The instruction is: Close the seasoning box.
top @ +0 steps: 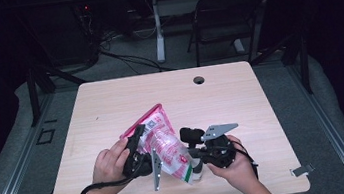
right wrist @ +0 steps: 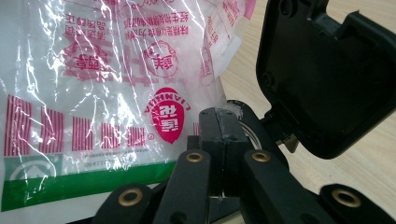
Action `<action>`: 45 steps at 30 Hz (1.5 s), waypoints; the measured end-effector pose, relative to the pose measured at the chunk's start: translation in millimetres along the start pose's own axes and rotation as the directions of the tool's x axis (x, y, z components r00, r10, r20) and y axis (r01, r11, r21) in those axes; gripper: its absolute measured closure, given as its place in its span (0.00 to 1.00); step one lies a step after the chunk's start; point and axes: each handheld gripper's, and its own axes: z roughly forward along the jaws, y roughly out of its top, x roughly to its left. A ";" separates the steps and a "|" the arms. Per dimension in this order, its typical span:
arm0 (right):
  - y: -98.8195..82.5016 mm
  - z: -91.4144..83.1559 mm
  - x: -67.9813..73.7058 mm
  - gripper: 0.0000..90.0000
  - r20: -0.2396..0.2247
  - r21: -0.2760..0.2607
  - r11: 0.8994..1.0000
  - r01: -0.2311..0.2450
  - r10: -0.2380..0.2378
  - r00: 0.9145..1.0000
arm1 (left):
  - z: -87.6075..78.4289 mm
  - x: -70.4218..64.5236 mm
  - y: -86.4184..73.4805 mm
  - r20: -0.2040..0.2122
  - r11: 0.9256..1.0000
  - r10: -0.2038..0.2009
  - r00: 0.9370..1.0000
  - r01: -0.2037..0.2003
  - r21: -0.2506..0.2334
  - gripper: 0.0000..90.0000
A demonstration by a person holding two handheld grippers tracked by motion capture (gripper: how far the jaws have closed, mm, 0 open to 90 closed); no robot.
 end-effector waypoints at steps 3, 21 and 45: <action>-0.1 -0.1 0.0 1.00 -0.002 -0.001 1.000 0.000 0.000 1.000 | -0.1 0.1 0.3 -0.003 1.000 0.001 1.000 -0.001 -0.001 0.78; -0.8 -0.8 -0.1 1.00 -0.002 -0.001 1.000 -0.001 0.001 1.000 | -0.3 0.3 1.5 -0.001 1.000 -0.001 1.000 0.001 -0.002 0.78; -2.4 0.3 -0.7 1.00 -0.002 0.002 1.000 -0.004 0.004 1.000 | -0.2 0.6 3.4 -0.006 1.000 0.008 1.000 -0.008 -0.010 0.78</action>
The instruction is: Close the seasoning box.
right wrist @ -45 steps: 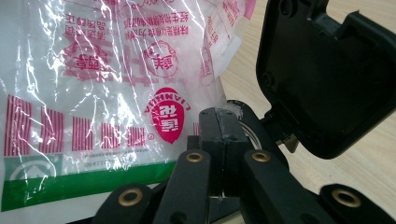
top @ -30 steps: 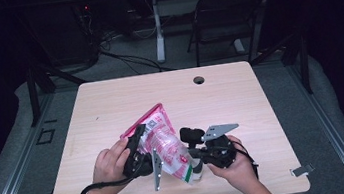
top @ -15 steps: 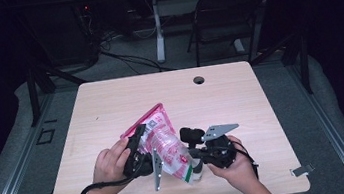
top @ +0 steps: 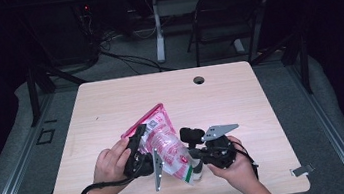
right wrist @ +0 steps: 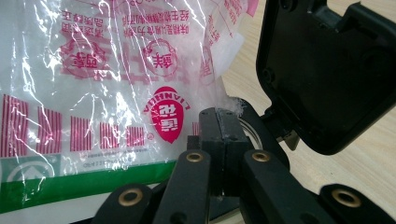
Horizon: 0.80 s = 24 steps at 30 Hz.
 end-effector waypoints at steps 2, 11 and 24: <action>-0.1 0.0 0.0 1.00 0.000 0.000 1.000 0.000 0.000 1.000 | 0.0 0.3 0.4 -0.001 1.000 0.001 1.000 -0.001 -0.002 0.78; -0.8 0.1 -0.3 1.00 -0.001 -0.002 1.000 -0.003 0.003 1.000 | 0.0 0.2 1.5 -0.001 1.000 0.002 1.000 -0.002 -0.002 0.78; -1.7 -0.7 -0.6 1.00 -0.001 -0.003 1.000 -0.008 0.008 1.000 | 0.3 0.4 2.9 -0.006 1.000 0.003 1.000 -0.003 -0.011 0.78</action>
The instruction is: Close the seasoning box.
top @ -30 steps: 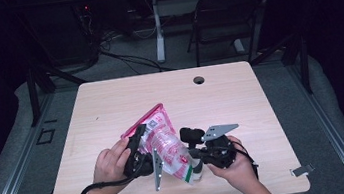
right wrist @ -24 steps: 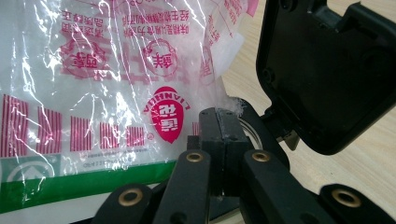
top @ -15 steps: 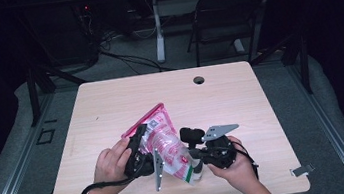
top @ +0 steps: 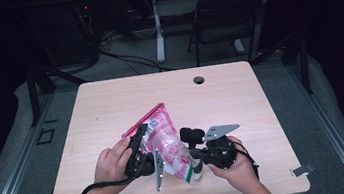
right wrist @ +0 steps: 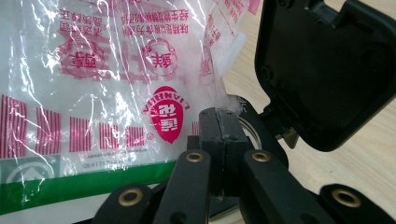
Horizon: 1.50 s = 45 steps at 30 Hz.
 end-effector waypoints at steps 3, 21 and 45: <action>-0.3 -0.3 0.0 1.00 0.000 -0.001 1.000 0.000 0.000 1.000 | 0.0 0.1 0.6 -0.001 1.000 -0.002 1.000 0.002 0.000 0.78; -0.9 -1.5 -0.7 1.00 0.000 0.001 1.000 0.007 -0.007 1.000 | -1.0 1.1 3.1 -0.005 1.000 0.003 1.000 -0.003 -0.006 0.78; 1.0 -0.6 1.8 1.00 0.006 -0.007 1.000 0.008 -0.008 1.000 | -0.5 -2.5 -4.1 0.004 1.000 -0.004 1.000 0.004 0.016 0.78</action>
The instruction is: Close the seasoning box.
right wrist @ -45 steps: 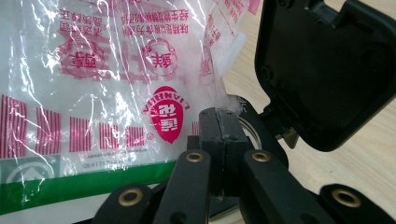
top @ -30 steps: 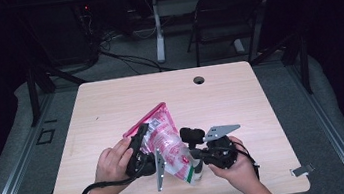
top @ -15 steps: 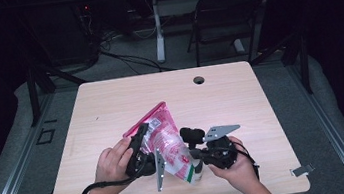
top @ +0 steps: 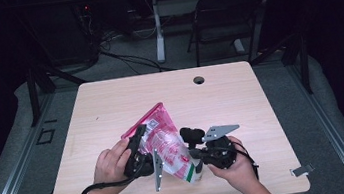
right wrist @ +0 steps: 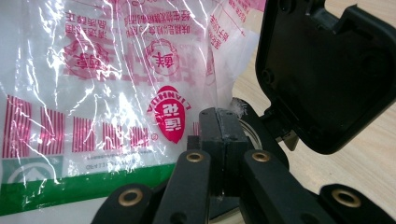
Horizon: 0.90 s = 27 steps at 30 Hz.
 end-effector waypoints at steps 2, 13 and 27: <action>0.4 -0.4 -0.2 1.00 -0.001 0.001 1.000 0.003 -0.003 1.000 | 0.1 -0.8 -1.3 0.003 1.000 -0.007 1.000 0.007 0.003 0.78; 2.1 0.0 0.8 1.00 -0.003 -0.010 1.000 0.003 -0.003 1.000 | 2.5 -17.0 -17.2 0.054 0.997 -0.068 0.996 0.065 0.052 0.79; 5.9 -0.8 2.9 1.00 -0.005 -0.020 1.000 0.011 -0.011 1.000 | 6.4 -41.6 -32.1 0.141 0.983 -0.164 0.976 0.150 0.101 0.80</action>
